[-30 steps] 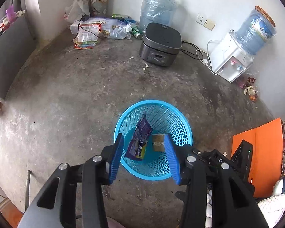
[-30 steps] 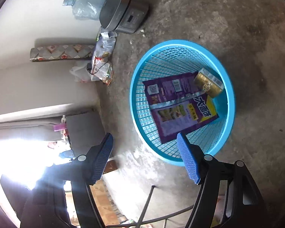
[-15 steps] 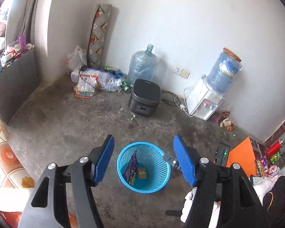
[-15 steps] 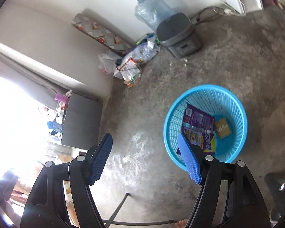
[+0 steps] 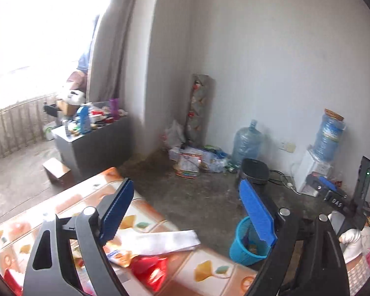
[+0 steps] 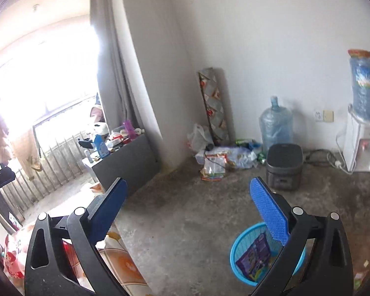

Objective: Collect trash
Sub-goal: 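Return both grippers to the table toward the blue-white medicine box, then grasp the medicine box with the right gripper while the left gripper grasps a plastic bag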

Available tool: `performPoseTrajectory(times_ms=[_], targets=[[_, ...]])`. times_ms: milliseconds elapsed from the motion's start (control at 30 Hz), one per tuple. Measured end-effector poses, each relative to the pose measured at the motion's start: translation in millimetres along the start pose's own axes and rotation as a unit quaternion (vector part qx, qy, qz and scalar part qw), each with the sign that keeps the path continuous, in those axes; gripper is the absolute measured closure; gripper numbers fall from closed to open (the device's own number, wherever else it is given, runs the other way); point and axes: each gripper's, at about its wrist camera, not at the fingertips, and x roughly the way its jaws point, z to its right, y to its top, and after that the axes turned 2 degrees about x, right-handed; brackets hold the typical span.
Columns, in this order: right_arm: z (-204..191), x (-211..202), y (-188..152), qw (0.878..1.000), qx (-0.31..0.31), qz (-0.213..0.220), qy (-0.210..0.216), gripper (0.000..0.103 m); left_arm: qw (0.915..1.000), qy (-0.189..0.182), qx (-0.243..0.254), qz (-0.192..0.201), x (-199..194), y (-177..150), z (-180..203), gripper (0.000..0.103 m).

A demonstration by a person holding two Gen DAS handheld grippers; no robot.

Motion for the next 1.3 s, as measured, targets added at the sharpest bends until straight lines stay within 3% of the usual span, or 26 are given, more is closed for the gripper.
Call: performPoseTrajectory(times_ms=[133,233,433,567,667,967,1200,1300], targets=[[-27.5,5.1,2.0,0.997,-0.009,-0.030,0.064,0.007,0.9970,0.050,-0.058,0.007,-52.8,-27.2,-51.6,0.017],[-50.6,12.6,0.1,0.991,-0.014,-0.068,0.112,0.007,0.9934,0.061,-0.097,0.004,-79.7,-49.9,-71.1,0.017],[-88.8,30.0,-21.1,0.970,-0.003,-0.149,0.192,0.008,0.9902,0.024,-0.137,-0.015,-100.8,-88.9,-75.3,0.017],[-121.1,36.4,-45.0,0.948,-0.005,-0.218,0.231,0.013,0.9862,0.000,-0.162,-0.034,-94.4,-106.9,-71.2,0.017],[-146.0,27.2,-63.9,0.929,-0.014,-0.261,0.261,0.013,0.9846,0.020,-0.167,-0.047,-96.1,-117.1,-74.0,0.025],[-217.5,41.4,-105.3,0.877,-0.065,-0.366,0.304,0.013,0.9732,0.040,-0.209,-0.086,-90.5,-143.4,-108.3,0.049],[-244.4,54.0,-121.7,0.857,-0.081,-0.406,0.308,0.009,0.9557,0.045,-0.261,-0.129,-57.7,-147.7,-139.0,0.066],[-249.2,59.3,-127.0,0.852,-0.088,-0.418,0.304,0.009,0.9536,0.045,-0.265,-0.137,-51.0,-148.9,-143.2,0.070]])
